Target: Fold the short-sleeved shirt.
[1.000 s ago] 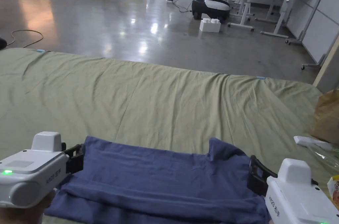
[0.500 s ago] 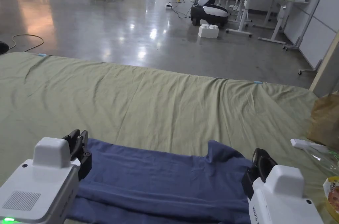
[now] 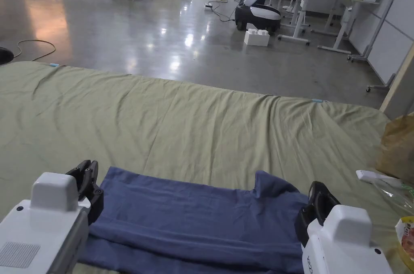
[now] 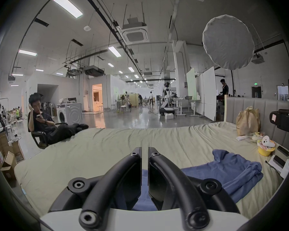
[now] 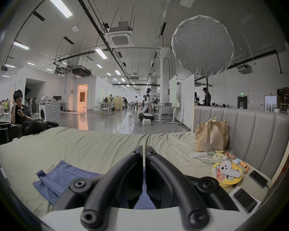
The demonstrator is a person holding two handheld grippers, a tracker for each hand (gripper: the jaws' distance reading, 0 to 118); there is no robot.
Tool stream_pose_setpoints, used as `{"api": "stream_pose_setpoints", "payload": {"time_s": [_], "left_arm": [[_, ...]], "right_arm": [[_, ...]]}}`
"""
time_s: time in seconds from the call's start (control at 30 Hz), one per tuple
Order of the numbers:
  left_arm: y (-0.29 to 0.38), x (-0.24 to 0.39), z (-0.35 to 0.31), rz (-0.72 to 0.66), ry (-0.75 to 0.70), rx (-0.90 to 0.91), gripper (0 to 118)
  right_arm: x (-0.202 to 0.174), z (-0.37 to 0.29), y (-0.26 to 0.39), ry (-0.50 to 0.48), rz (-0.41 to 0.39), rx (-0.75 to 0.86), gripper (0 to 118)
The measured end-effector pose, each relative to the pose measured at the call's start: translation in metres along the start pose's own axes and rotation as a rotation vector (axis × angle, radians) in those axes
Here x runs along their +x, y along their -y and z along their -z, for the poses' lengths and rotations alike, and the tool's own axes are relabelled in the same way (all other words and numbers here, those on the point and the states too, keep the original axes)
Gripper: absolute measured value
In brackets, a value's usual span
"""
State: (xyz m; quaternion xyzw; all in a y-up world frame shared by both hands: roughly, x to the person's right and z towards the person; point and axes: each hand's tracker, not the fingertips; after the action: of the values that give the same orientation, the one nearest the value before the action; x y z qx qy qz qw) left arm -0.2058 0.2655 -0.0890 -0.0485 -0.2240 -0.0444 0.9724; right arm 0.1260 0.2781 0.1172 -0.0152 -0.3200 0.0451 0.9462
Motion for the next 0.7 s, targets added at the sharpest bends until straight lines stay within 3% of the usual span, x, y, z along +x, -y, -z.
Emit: {"api": "stream_pose_setpoints", "payload": {"time_s": [0.33, 0.53, 0.6, 0.7], "left_arm": [[0.045, -0.055, 0.055, -0.048, 0.067, -0.514, 7], [0.083, -0.082, 0.093, -0.144, 0.075, -0.794, 7], [0.095, -0.085, 0.107, -0.162, 0.067, -0.855, 8], [0.111, -0.086, 0.126, -0.174, 0.098, -0.942, 40]], "right_arm": [[0.012, 0.006, 0.013, 0.01, -0.002, -0.073, 3], [0.016, 0.009, 0.022, 0.011, 0.006, -0.115, 3], [0.018, 0.009, 0.029, 0.025, -0.01, -0.201, 3], [0.018, 0.008, 0.034, 0.026, -0.01, -0.213, 3]]}}
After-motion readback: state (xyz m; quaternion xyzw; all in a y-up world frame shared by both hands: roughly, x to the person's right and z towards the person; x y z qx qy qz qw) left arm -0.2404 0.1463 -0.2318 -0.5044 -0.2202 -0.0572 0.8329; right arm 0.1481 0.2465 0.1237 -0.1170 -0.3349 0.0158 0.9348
